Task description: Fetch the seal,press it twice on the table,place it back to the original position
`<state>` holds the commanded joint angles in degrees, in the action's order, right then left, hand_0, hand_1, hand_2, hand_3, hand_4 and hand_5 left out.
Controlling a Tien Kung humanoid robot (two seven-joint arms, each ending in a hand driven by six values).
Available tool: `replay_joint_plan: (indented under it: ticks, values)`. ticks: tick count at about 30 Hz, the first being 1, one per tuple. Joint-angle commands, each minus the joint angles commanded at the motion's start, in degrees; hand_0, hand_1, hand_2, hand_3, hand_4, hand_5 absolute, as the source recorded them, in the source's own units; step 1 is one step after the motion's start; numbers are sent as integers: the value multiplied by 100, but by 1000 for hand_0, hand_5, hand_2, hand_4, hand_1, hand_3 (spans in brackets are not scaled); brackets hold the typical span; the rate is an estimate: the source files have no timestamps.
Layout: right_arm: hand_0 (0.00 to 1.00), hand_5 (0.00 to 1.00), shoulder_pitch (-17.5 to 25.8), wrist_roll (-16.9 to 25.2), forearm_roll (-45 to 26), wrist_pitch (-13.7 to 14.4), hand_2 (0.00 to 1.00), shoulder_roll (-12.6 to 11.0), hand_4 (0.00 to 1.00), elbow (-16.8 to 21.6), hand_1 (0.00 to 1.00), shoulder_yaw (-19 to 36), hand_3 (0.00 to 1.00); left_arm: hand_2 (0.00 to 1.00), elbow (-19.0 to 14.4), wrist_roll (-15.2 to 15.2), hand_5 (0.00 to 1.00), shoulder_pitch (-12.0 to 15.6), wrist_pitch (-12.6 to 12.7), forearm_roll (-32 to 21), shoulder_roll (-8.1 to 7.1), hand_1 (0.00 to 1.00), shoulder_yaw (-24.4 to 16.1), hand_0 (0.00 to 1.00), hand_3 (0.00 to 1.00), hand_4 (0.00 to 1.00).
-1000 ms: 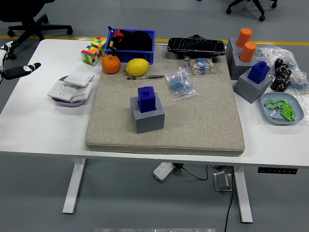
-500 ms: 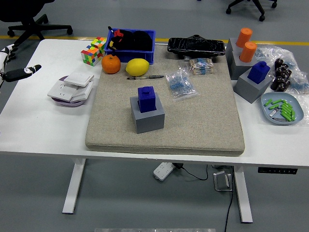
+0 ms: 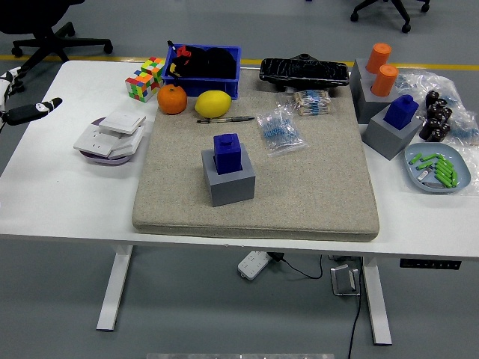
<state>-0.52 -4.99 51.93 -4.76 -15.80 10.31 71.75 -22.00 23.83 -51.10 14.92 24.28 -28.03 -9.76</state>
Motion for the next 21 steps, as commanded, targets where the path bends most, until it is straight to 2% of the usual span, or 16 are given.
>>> replay_joint_plan:
  ticks: [21]
  values:
    - [730, 516, -38, -3, 0, 2, 652, -13, 720, 0, 683, 35, 616, 937, 8, 10, 303, -56, 15, -17, 28, 923, 8, 928, 936, 875]
